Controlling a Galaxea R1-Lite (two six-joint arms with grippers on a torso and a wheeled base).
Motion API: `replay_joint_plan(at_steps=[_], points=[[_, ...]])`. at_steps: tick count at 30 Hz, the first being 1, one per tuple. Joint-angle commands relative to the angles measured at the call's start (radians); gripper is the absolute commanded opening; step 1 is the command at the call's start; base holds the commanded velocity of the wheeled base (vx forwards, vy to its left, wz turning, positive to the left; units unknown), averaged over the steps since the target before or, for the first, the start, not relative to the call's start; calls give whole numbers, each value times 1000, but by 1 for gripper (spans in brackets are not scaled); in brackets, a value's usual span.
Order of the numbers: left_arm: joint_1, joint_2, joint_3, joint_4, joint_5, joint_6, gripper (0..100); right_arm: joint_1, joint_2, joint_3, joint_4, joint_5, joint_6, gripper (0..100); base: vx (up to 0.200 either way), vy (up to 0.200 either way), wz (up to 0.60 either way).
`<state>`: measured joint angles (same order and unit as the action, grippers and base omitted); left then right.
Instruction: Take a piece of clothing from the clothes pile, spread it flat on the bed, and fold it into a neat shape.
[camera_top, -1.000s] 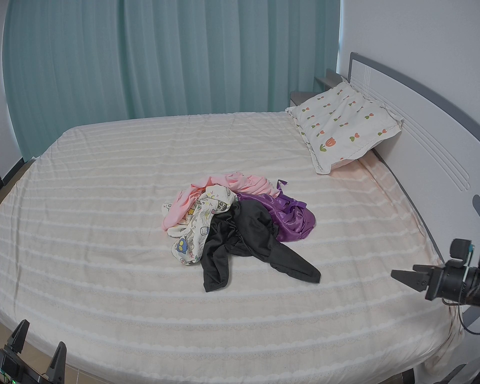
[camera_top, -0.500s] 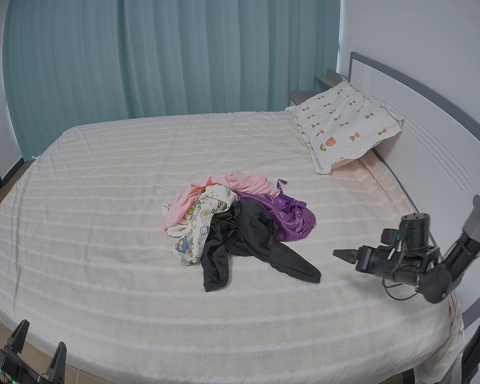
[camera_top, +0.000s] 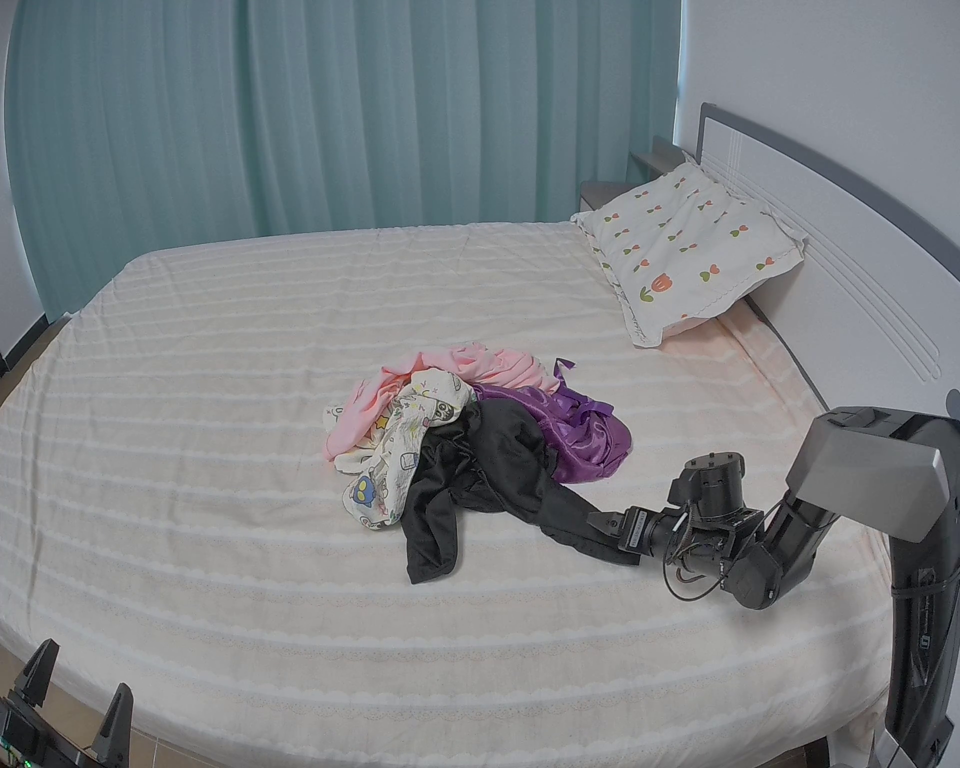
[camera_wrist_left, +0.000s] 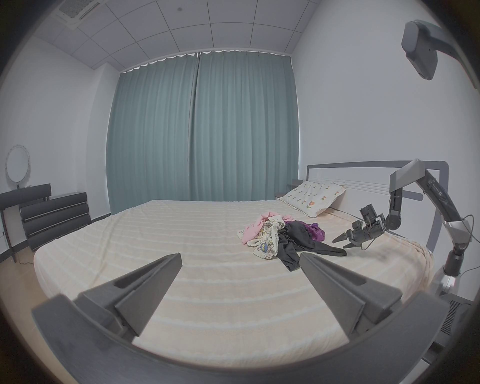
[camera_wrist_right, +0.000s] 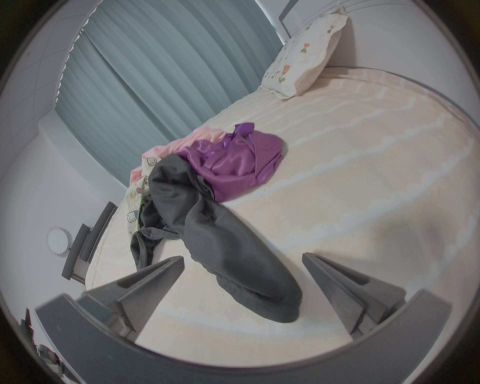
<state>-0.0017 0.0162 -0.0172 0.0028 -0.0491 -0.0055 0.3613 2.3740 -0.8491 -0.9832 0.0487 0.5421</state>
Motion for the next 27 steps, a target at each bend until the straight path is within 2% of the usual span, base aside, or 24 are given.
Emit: replay_joint_plan(at_steps=[1, 13, 14, 20, 24, 26, 27], points=[[0, -16, 16, 0, 0, -1, 100, 19, 73, -44, 5, -6, 1, 100, 0, 0, 0], [-1, -16, 16, 0, 0, -1, 100, 36, 108, -105, 26, -7, -8, 100, 0, 0, 0], [0, -16, 16, 0, 0, -1, 100, 36, 109, -113, 26, -7, -8, 0, 0, 0, 0], [0, -16, 16, 0, 0, -1, 100, 38, 111, -125, 12, -3, -4, 0, 0, 0, 0], [0, -16, 16, 0, 0, -1, 100, 38, 60, -54, -31, 14, 16, 0, 0, 0, 0], [0, -16, 16, 0, 0, 1, 100, 38, 30, -8, -80, 45, 48, 0, 0, 0, 0], [0, -16, 14, 0, 0, 1, 100, 39, 1, 42, -152, 76, 88, 0, 0, 0, 0]])
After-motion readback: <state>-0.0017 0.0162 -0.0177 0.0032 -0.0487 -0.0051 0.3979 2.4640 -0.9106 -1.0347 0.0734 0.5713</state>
